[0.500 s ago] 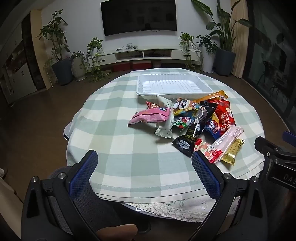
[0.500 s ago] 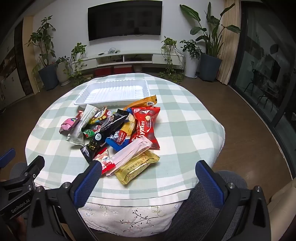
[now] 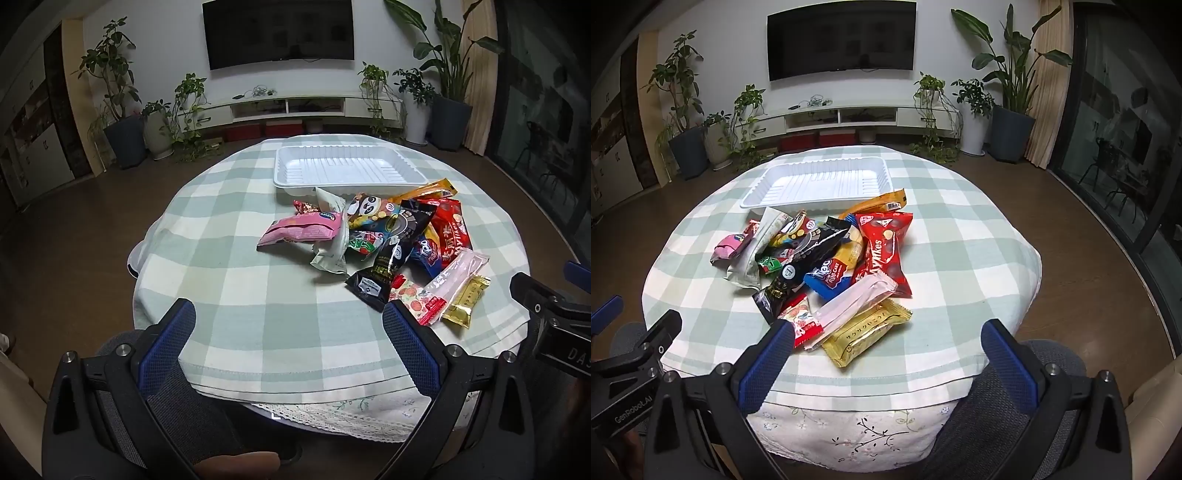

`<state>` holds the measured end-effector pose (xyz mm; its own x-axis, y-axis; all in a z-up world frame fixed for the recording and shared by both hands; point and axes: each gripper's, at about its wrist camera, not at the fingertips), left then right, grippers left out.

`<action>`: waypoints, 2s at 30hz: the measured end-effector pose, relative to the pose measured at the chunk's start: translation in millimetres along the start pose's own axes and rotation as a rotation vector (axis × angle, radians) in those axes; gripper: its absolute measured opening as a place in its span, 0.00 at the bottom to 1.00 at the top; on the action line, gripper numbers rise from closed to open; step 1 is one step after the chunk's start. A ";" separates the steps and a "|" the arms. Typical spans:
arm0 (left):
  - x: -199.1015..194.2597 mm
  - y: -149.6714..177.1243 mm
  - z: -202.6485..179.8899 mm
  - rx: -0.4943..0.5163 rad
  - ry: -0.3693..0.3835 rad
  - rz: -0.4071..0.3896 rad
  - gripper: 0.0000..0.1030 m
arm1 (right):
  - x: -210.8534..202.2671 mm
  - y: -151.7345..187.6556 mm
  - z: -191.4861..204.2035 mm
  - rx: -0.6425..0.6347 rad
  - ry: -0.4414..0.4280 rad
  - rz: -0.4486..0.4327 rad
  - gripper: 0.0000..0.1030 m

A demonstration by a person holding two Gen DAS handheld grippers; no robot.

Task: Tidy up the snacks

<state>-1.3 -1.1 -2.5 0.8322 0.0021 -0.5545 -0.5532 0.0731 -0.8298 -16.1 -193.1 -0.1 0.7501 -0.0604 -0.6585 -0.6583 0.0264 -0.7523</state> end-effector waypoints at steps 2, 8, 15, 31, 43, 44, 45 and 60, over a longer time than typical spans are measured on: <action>-0.1 1.5 -2.2 -0.001 -0.001 0.002 1.00 | 0.7 -0.3 0.5 -0.001 0.000 0.002 1.00; 4.4 1.1 5.3 -0.007 -0.005 0.013 1.00 | 1.0 0.4 0.4 -0.001 -0.001 0.002 1.00; 4.4 2.3 5.8 -0.009 -0.006 0.015 1.00 | 1.2 1.2 0.2 0.000 -0.001 0.002 1.00; 7.6 5.8 7.1 -0.013 -0.011 0.026 1.00 | 2.1 2.8 0.0 0.001 -0.001 0.005 1.00; 7.9 6.5 7.6 -0.015 -0.011 0.029 1.00 | 3.6 6.0 0.2 0.001 -0.001 0.008 1.00; 8.1 5.9 7.3 -0.014 -0.010 0.028 1.00 | 3.4 5.3 0.2 0.001 -0.002 0.007 1.00; 7.9 6.4 7.5 -0.014 -0.011 0.029 1.00 | 3.4 5.3 0.2 0.001 -0.001 0.008 1.00; 11.2 8.9 7.8 -0.013 -0.012 0.038 1.00 | 4.5 5.6 0.4 0.000 -0.002 0.011 1.00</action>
<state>3.4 7.4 -15.6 0.8109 0.0165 -0.5849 -0.5848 0.0594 -0.8090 -16.3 -192.8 -7.3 0.7431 -0.0579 -0.6667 -0.6664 0.0268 -0.7451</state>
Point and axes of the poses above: each gripper's, at about its wrist camera, not at the fingertips, and x roughly the way its jaws point, z to its left, y to its underside, and after that the axes turned 9 degrees about -z, right-handed
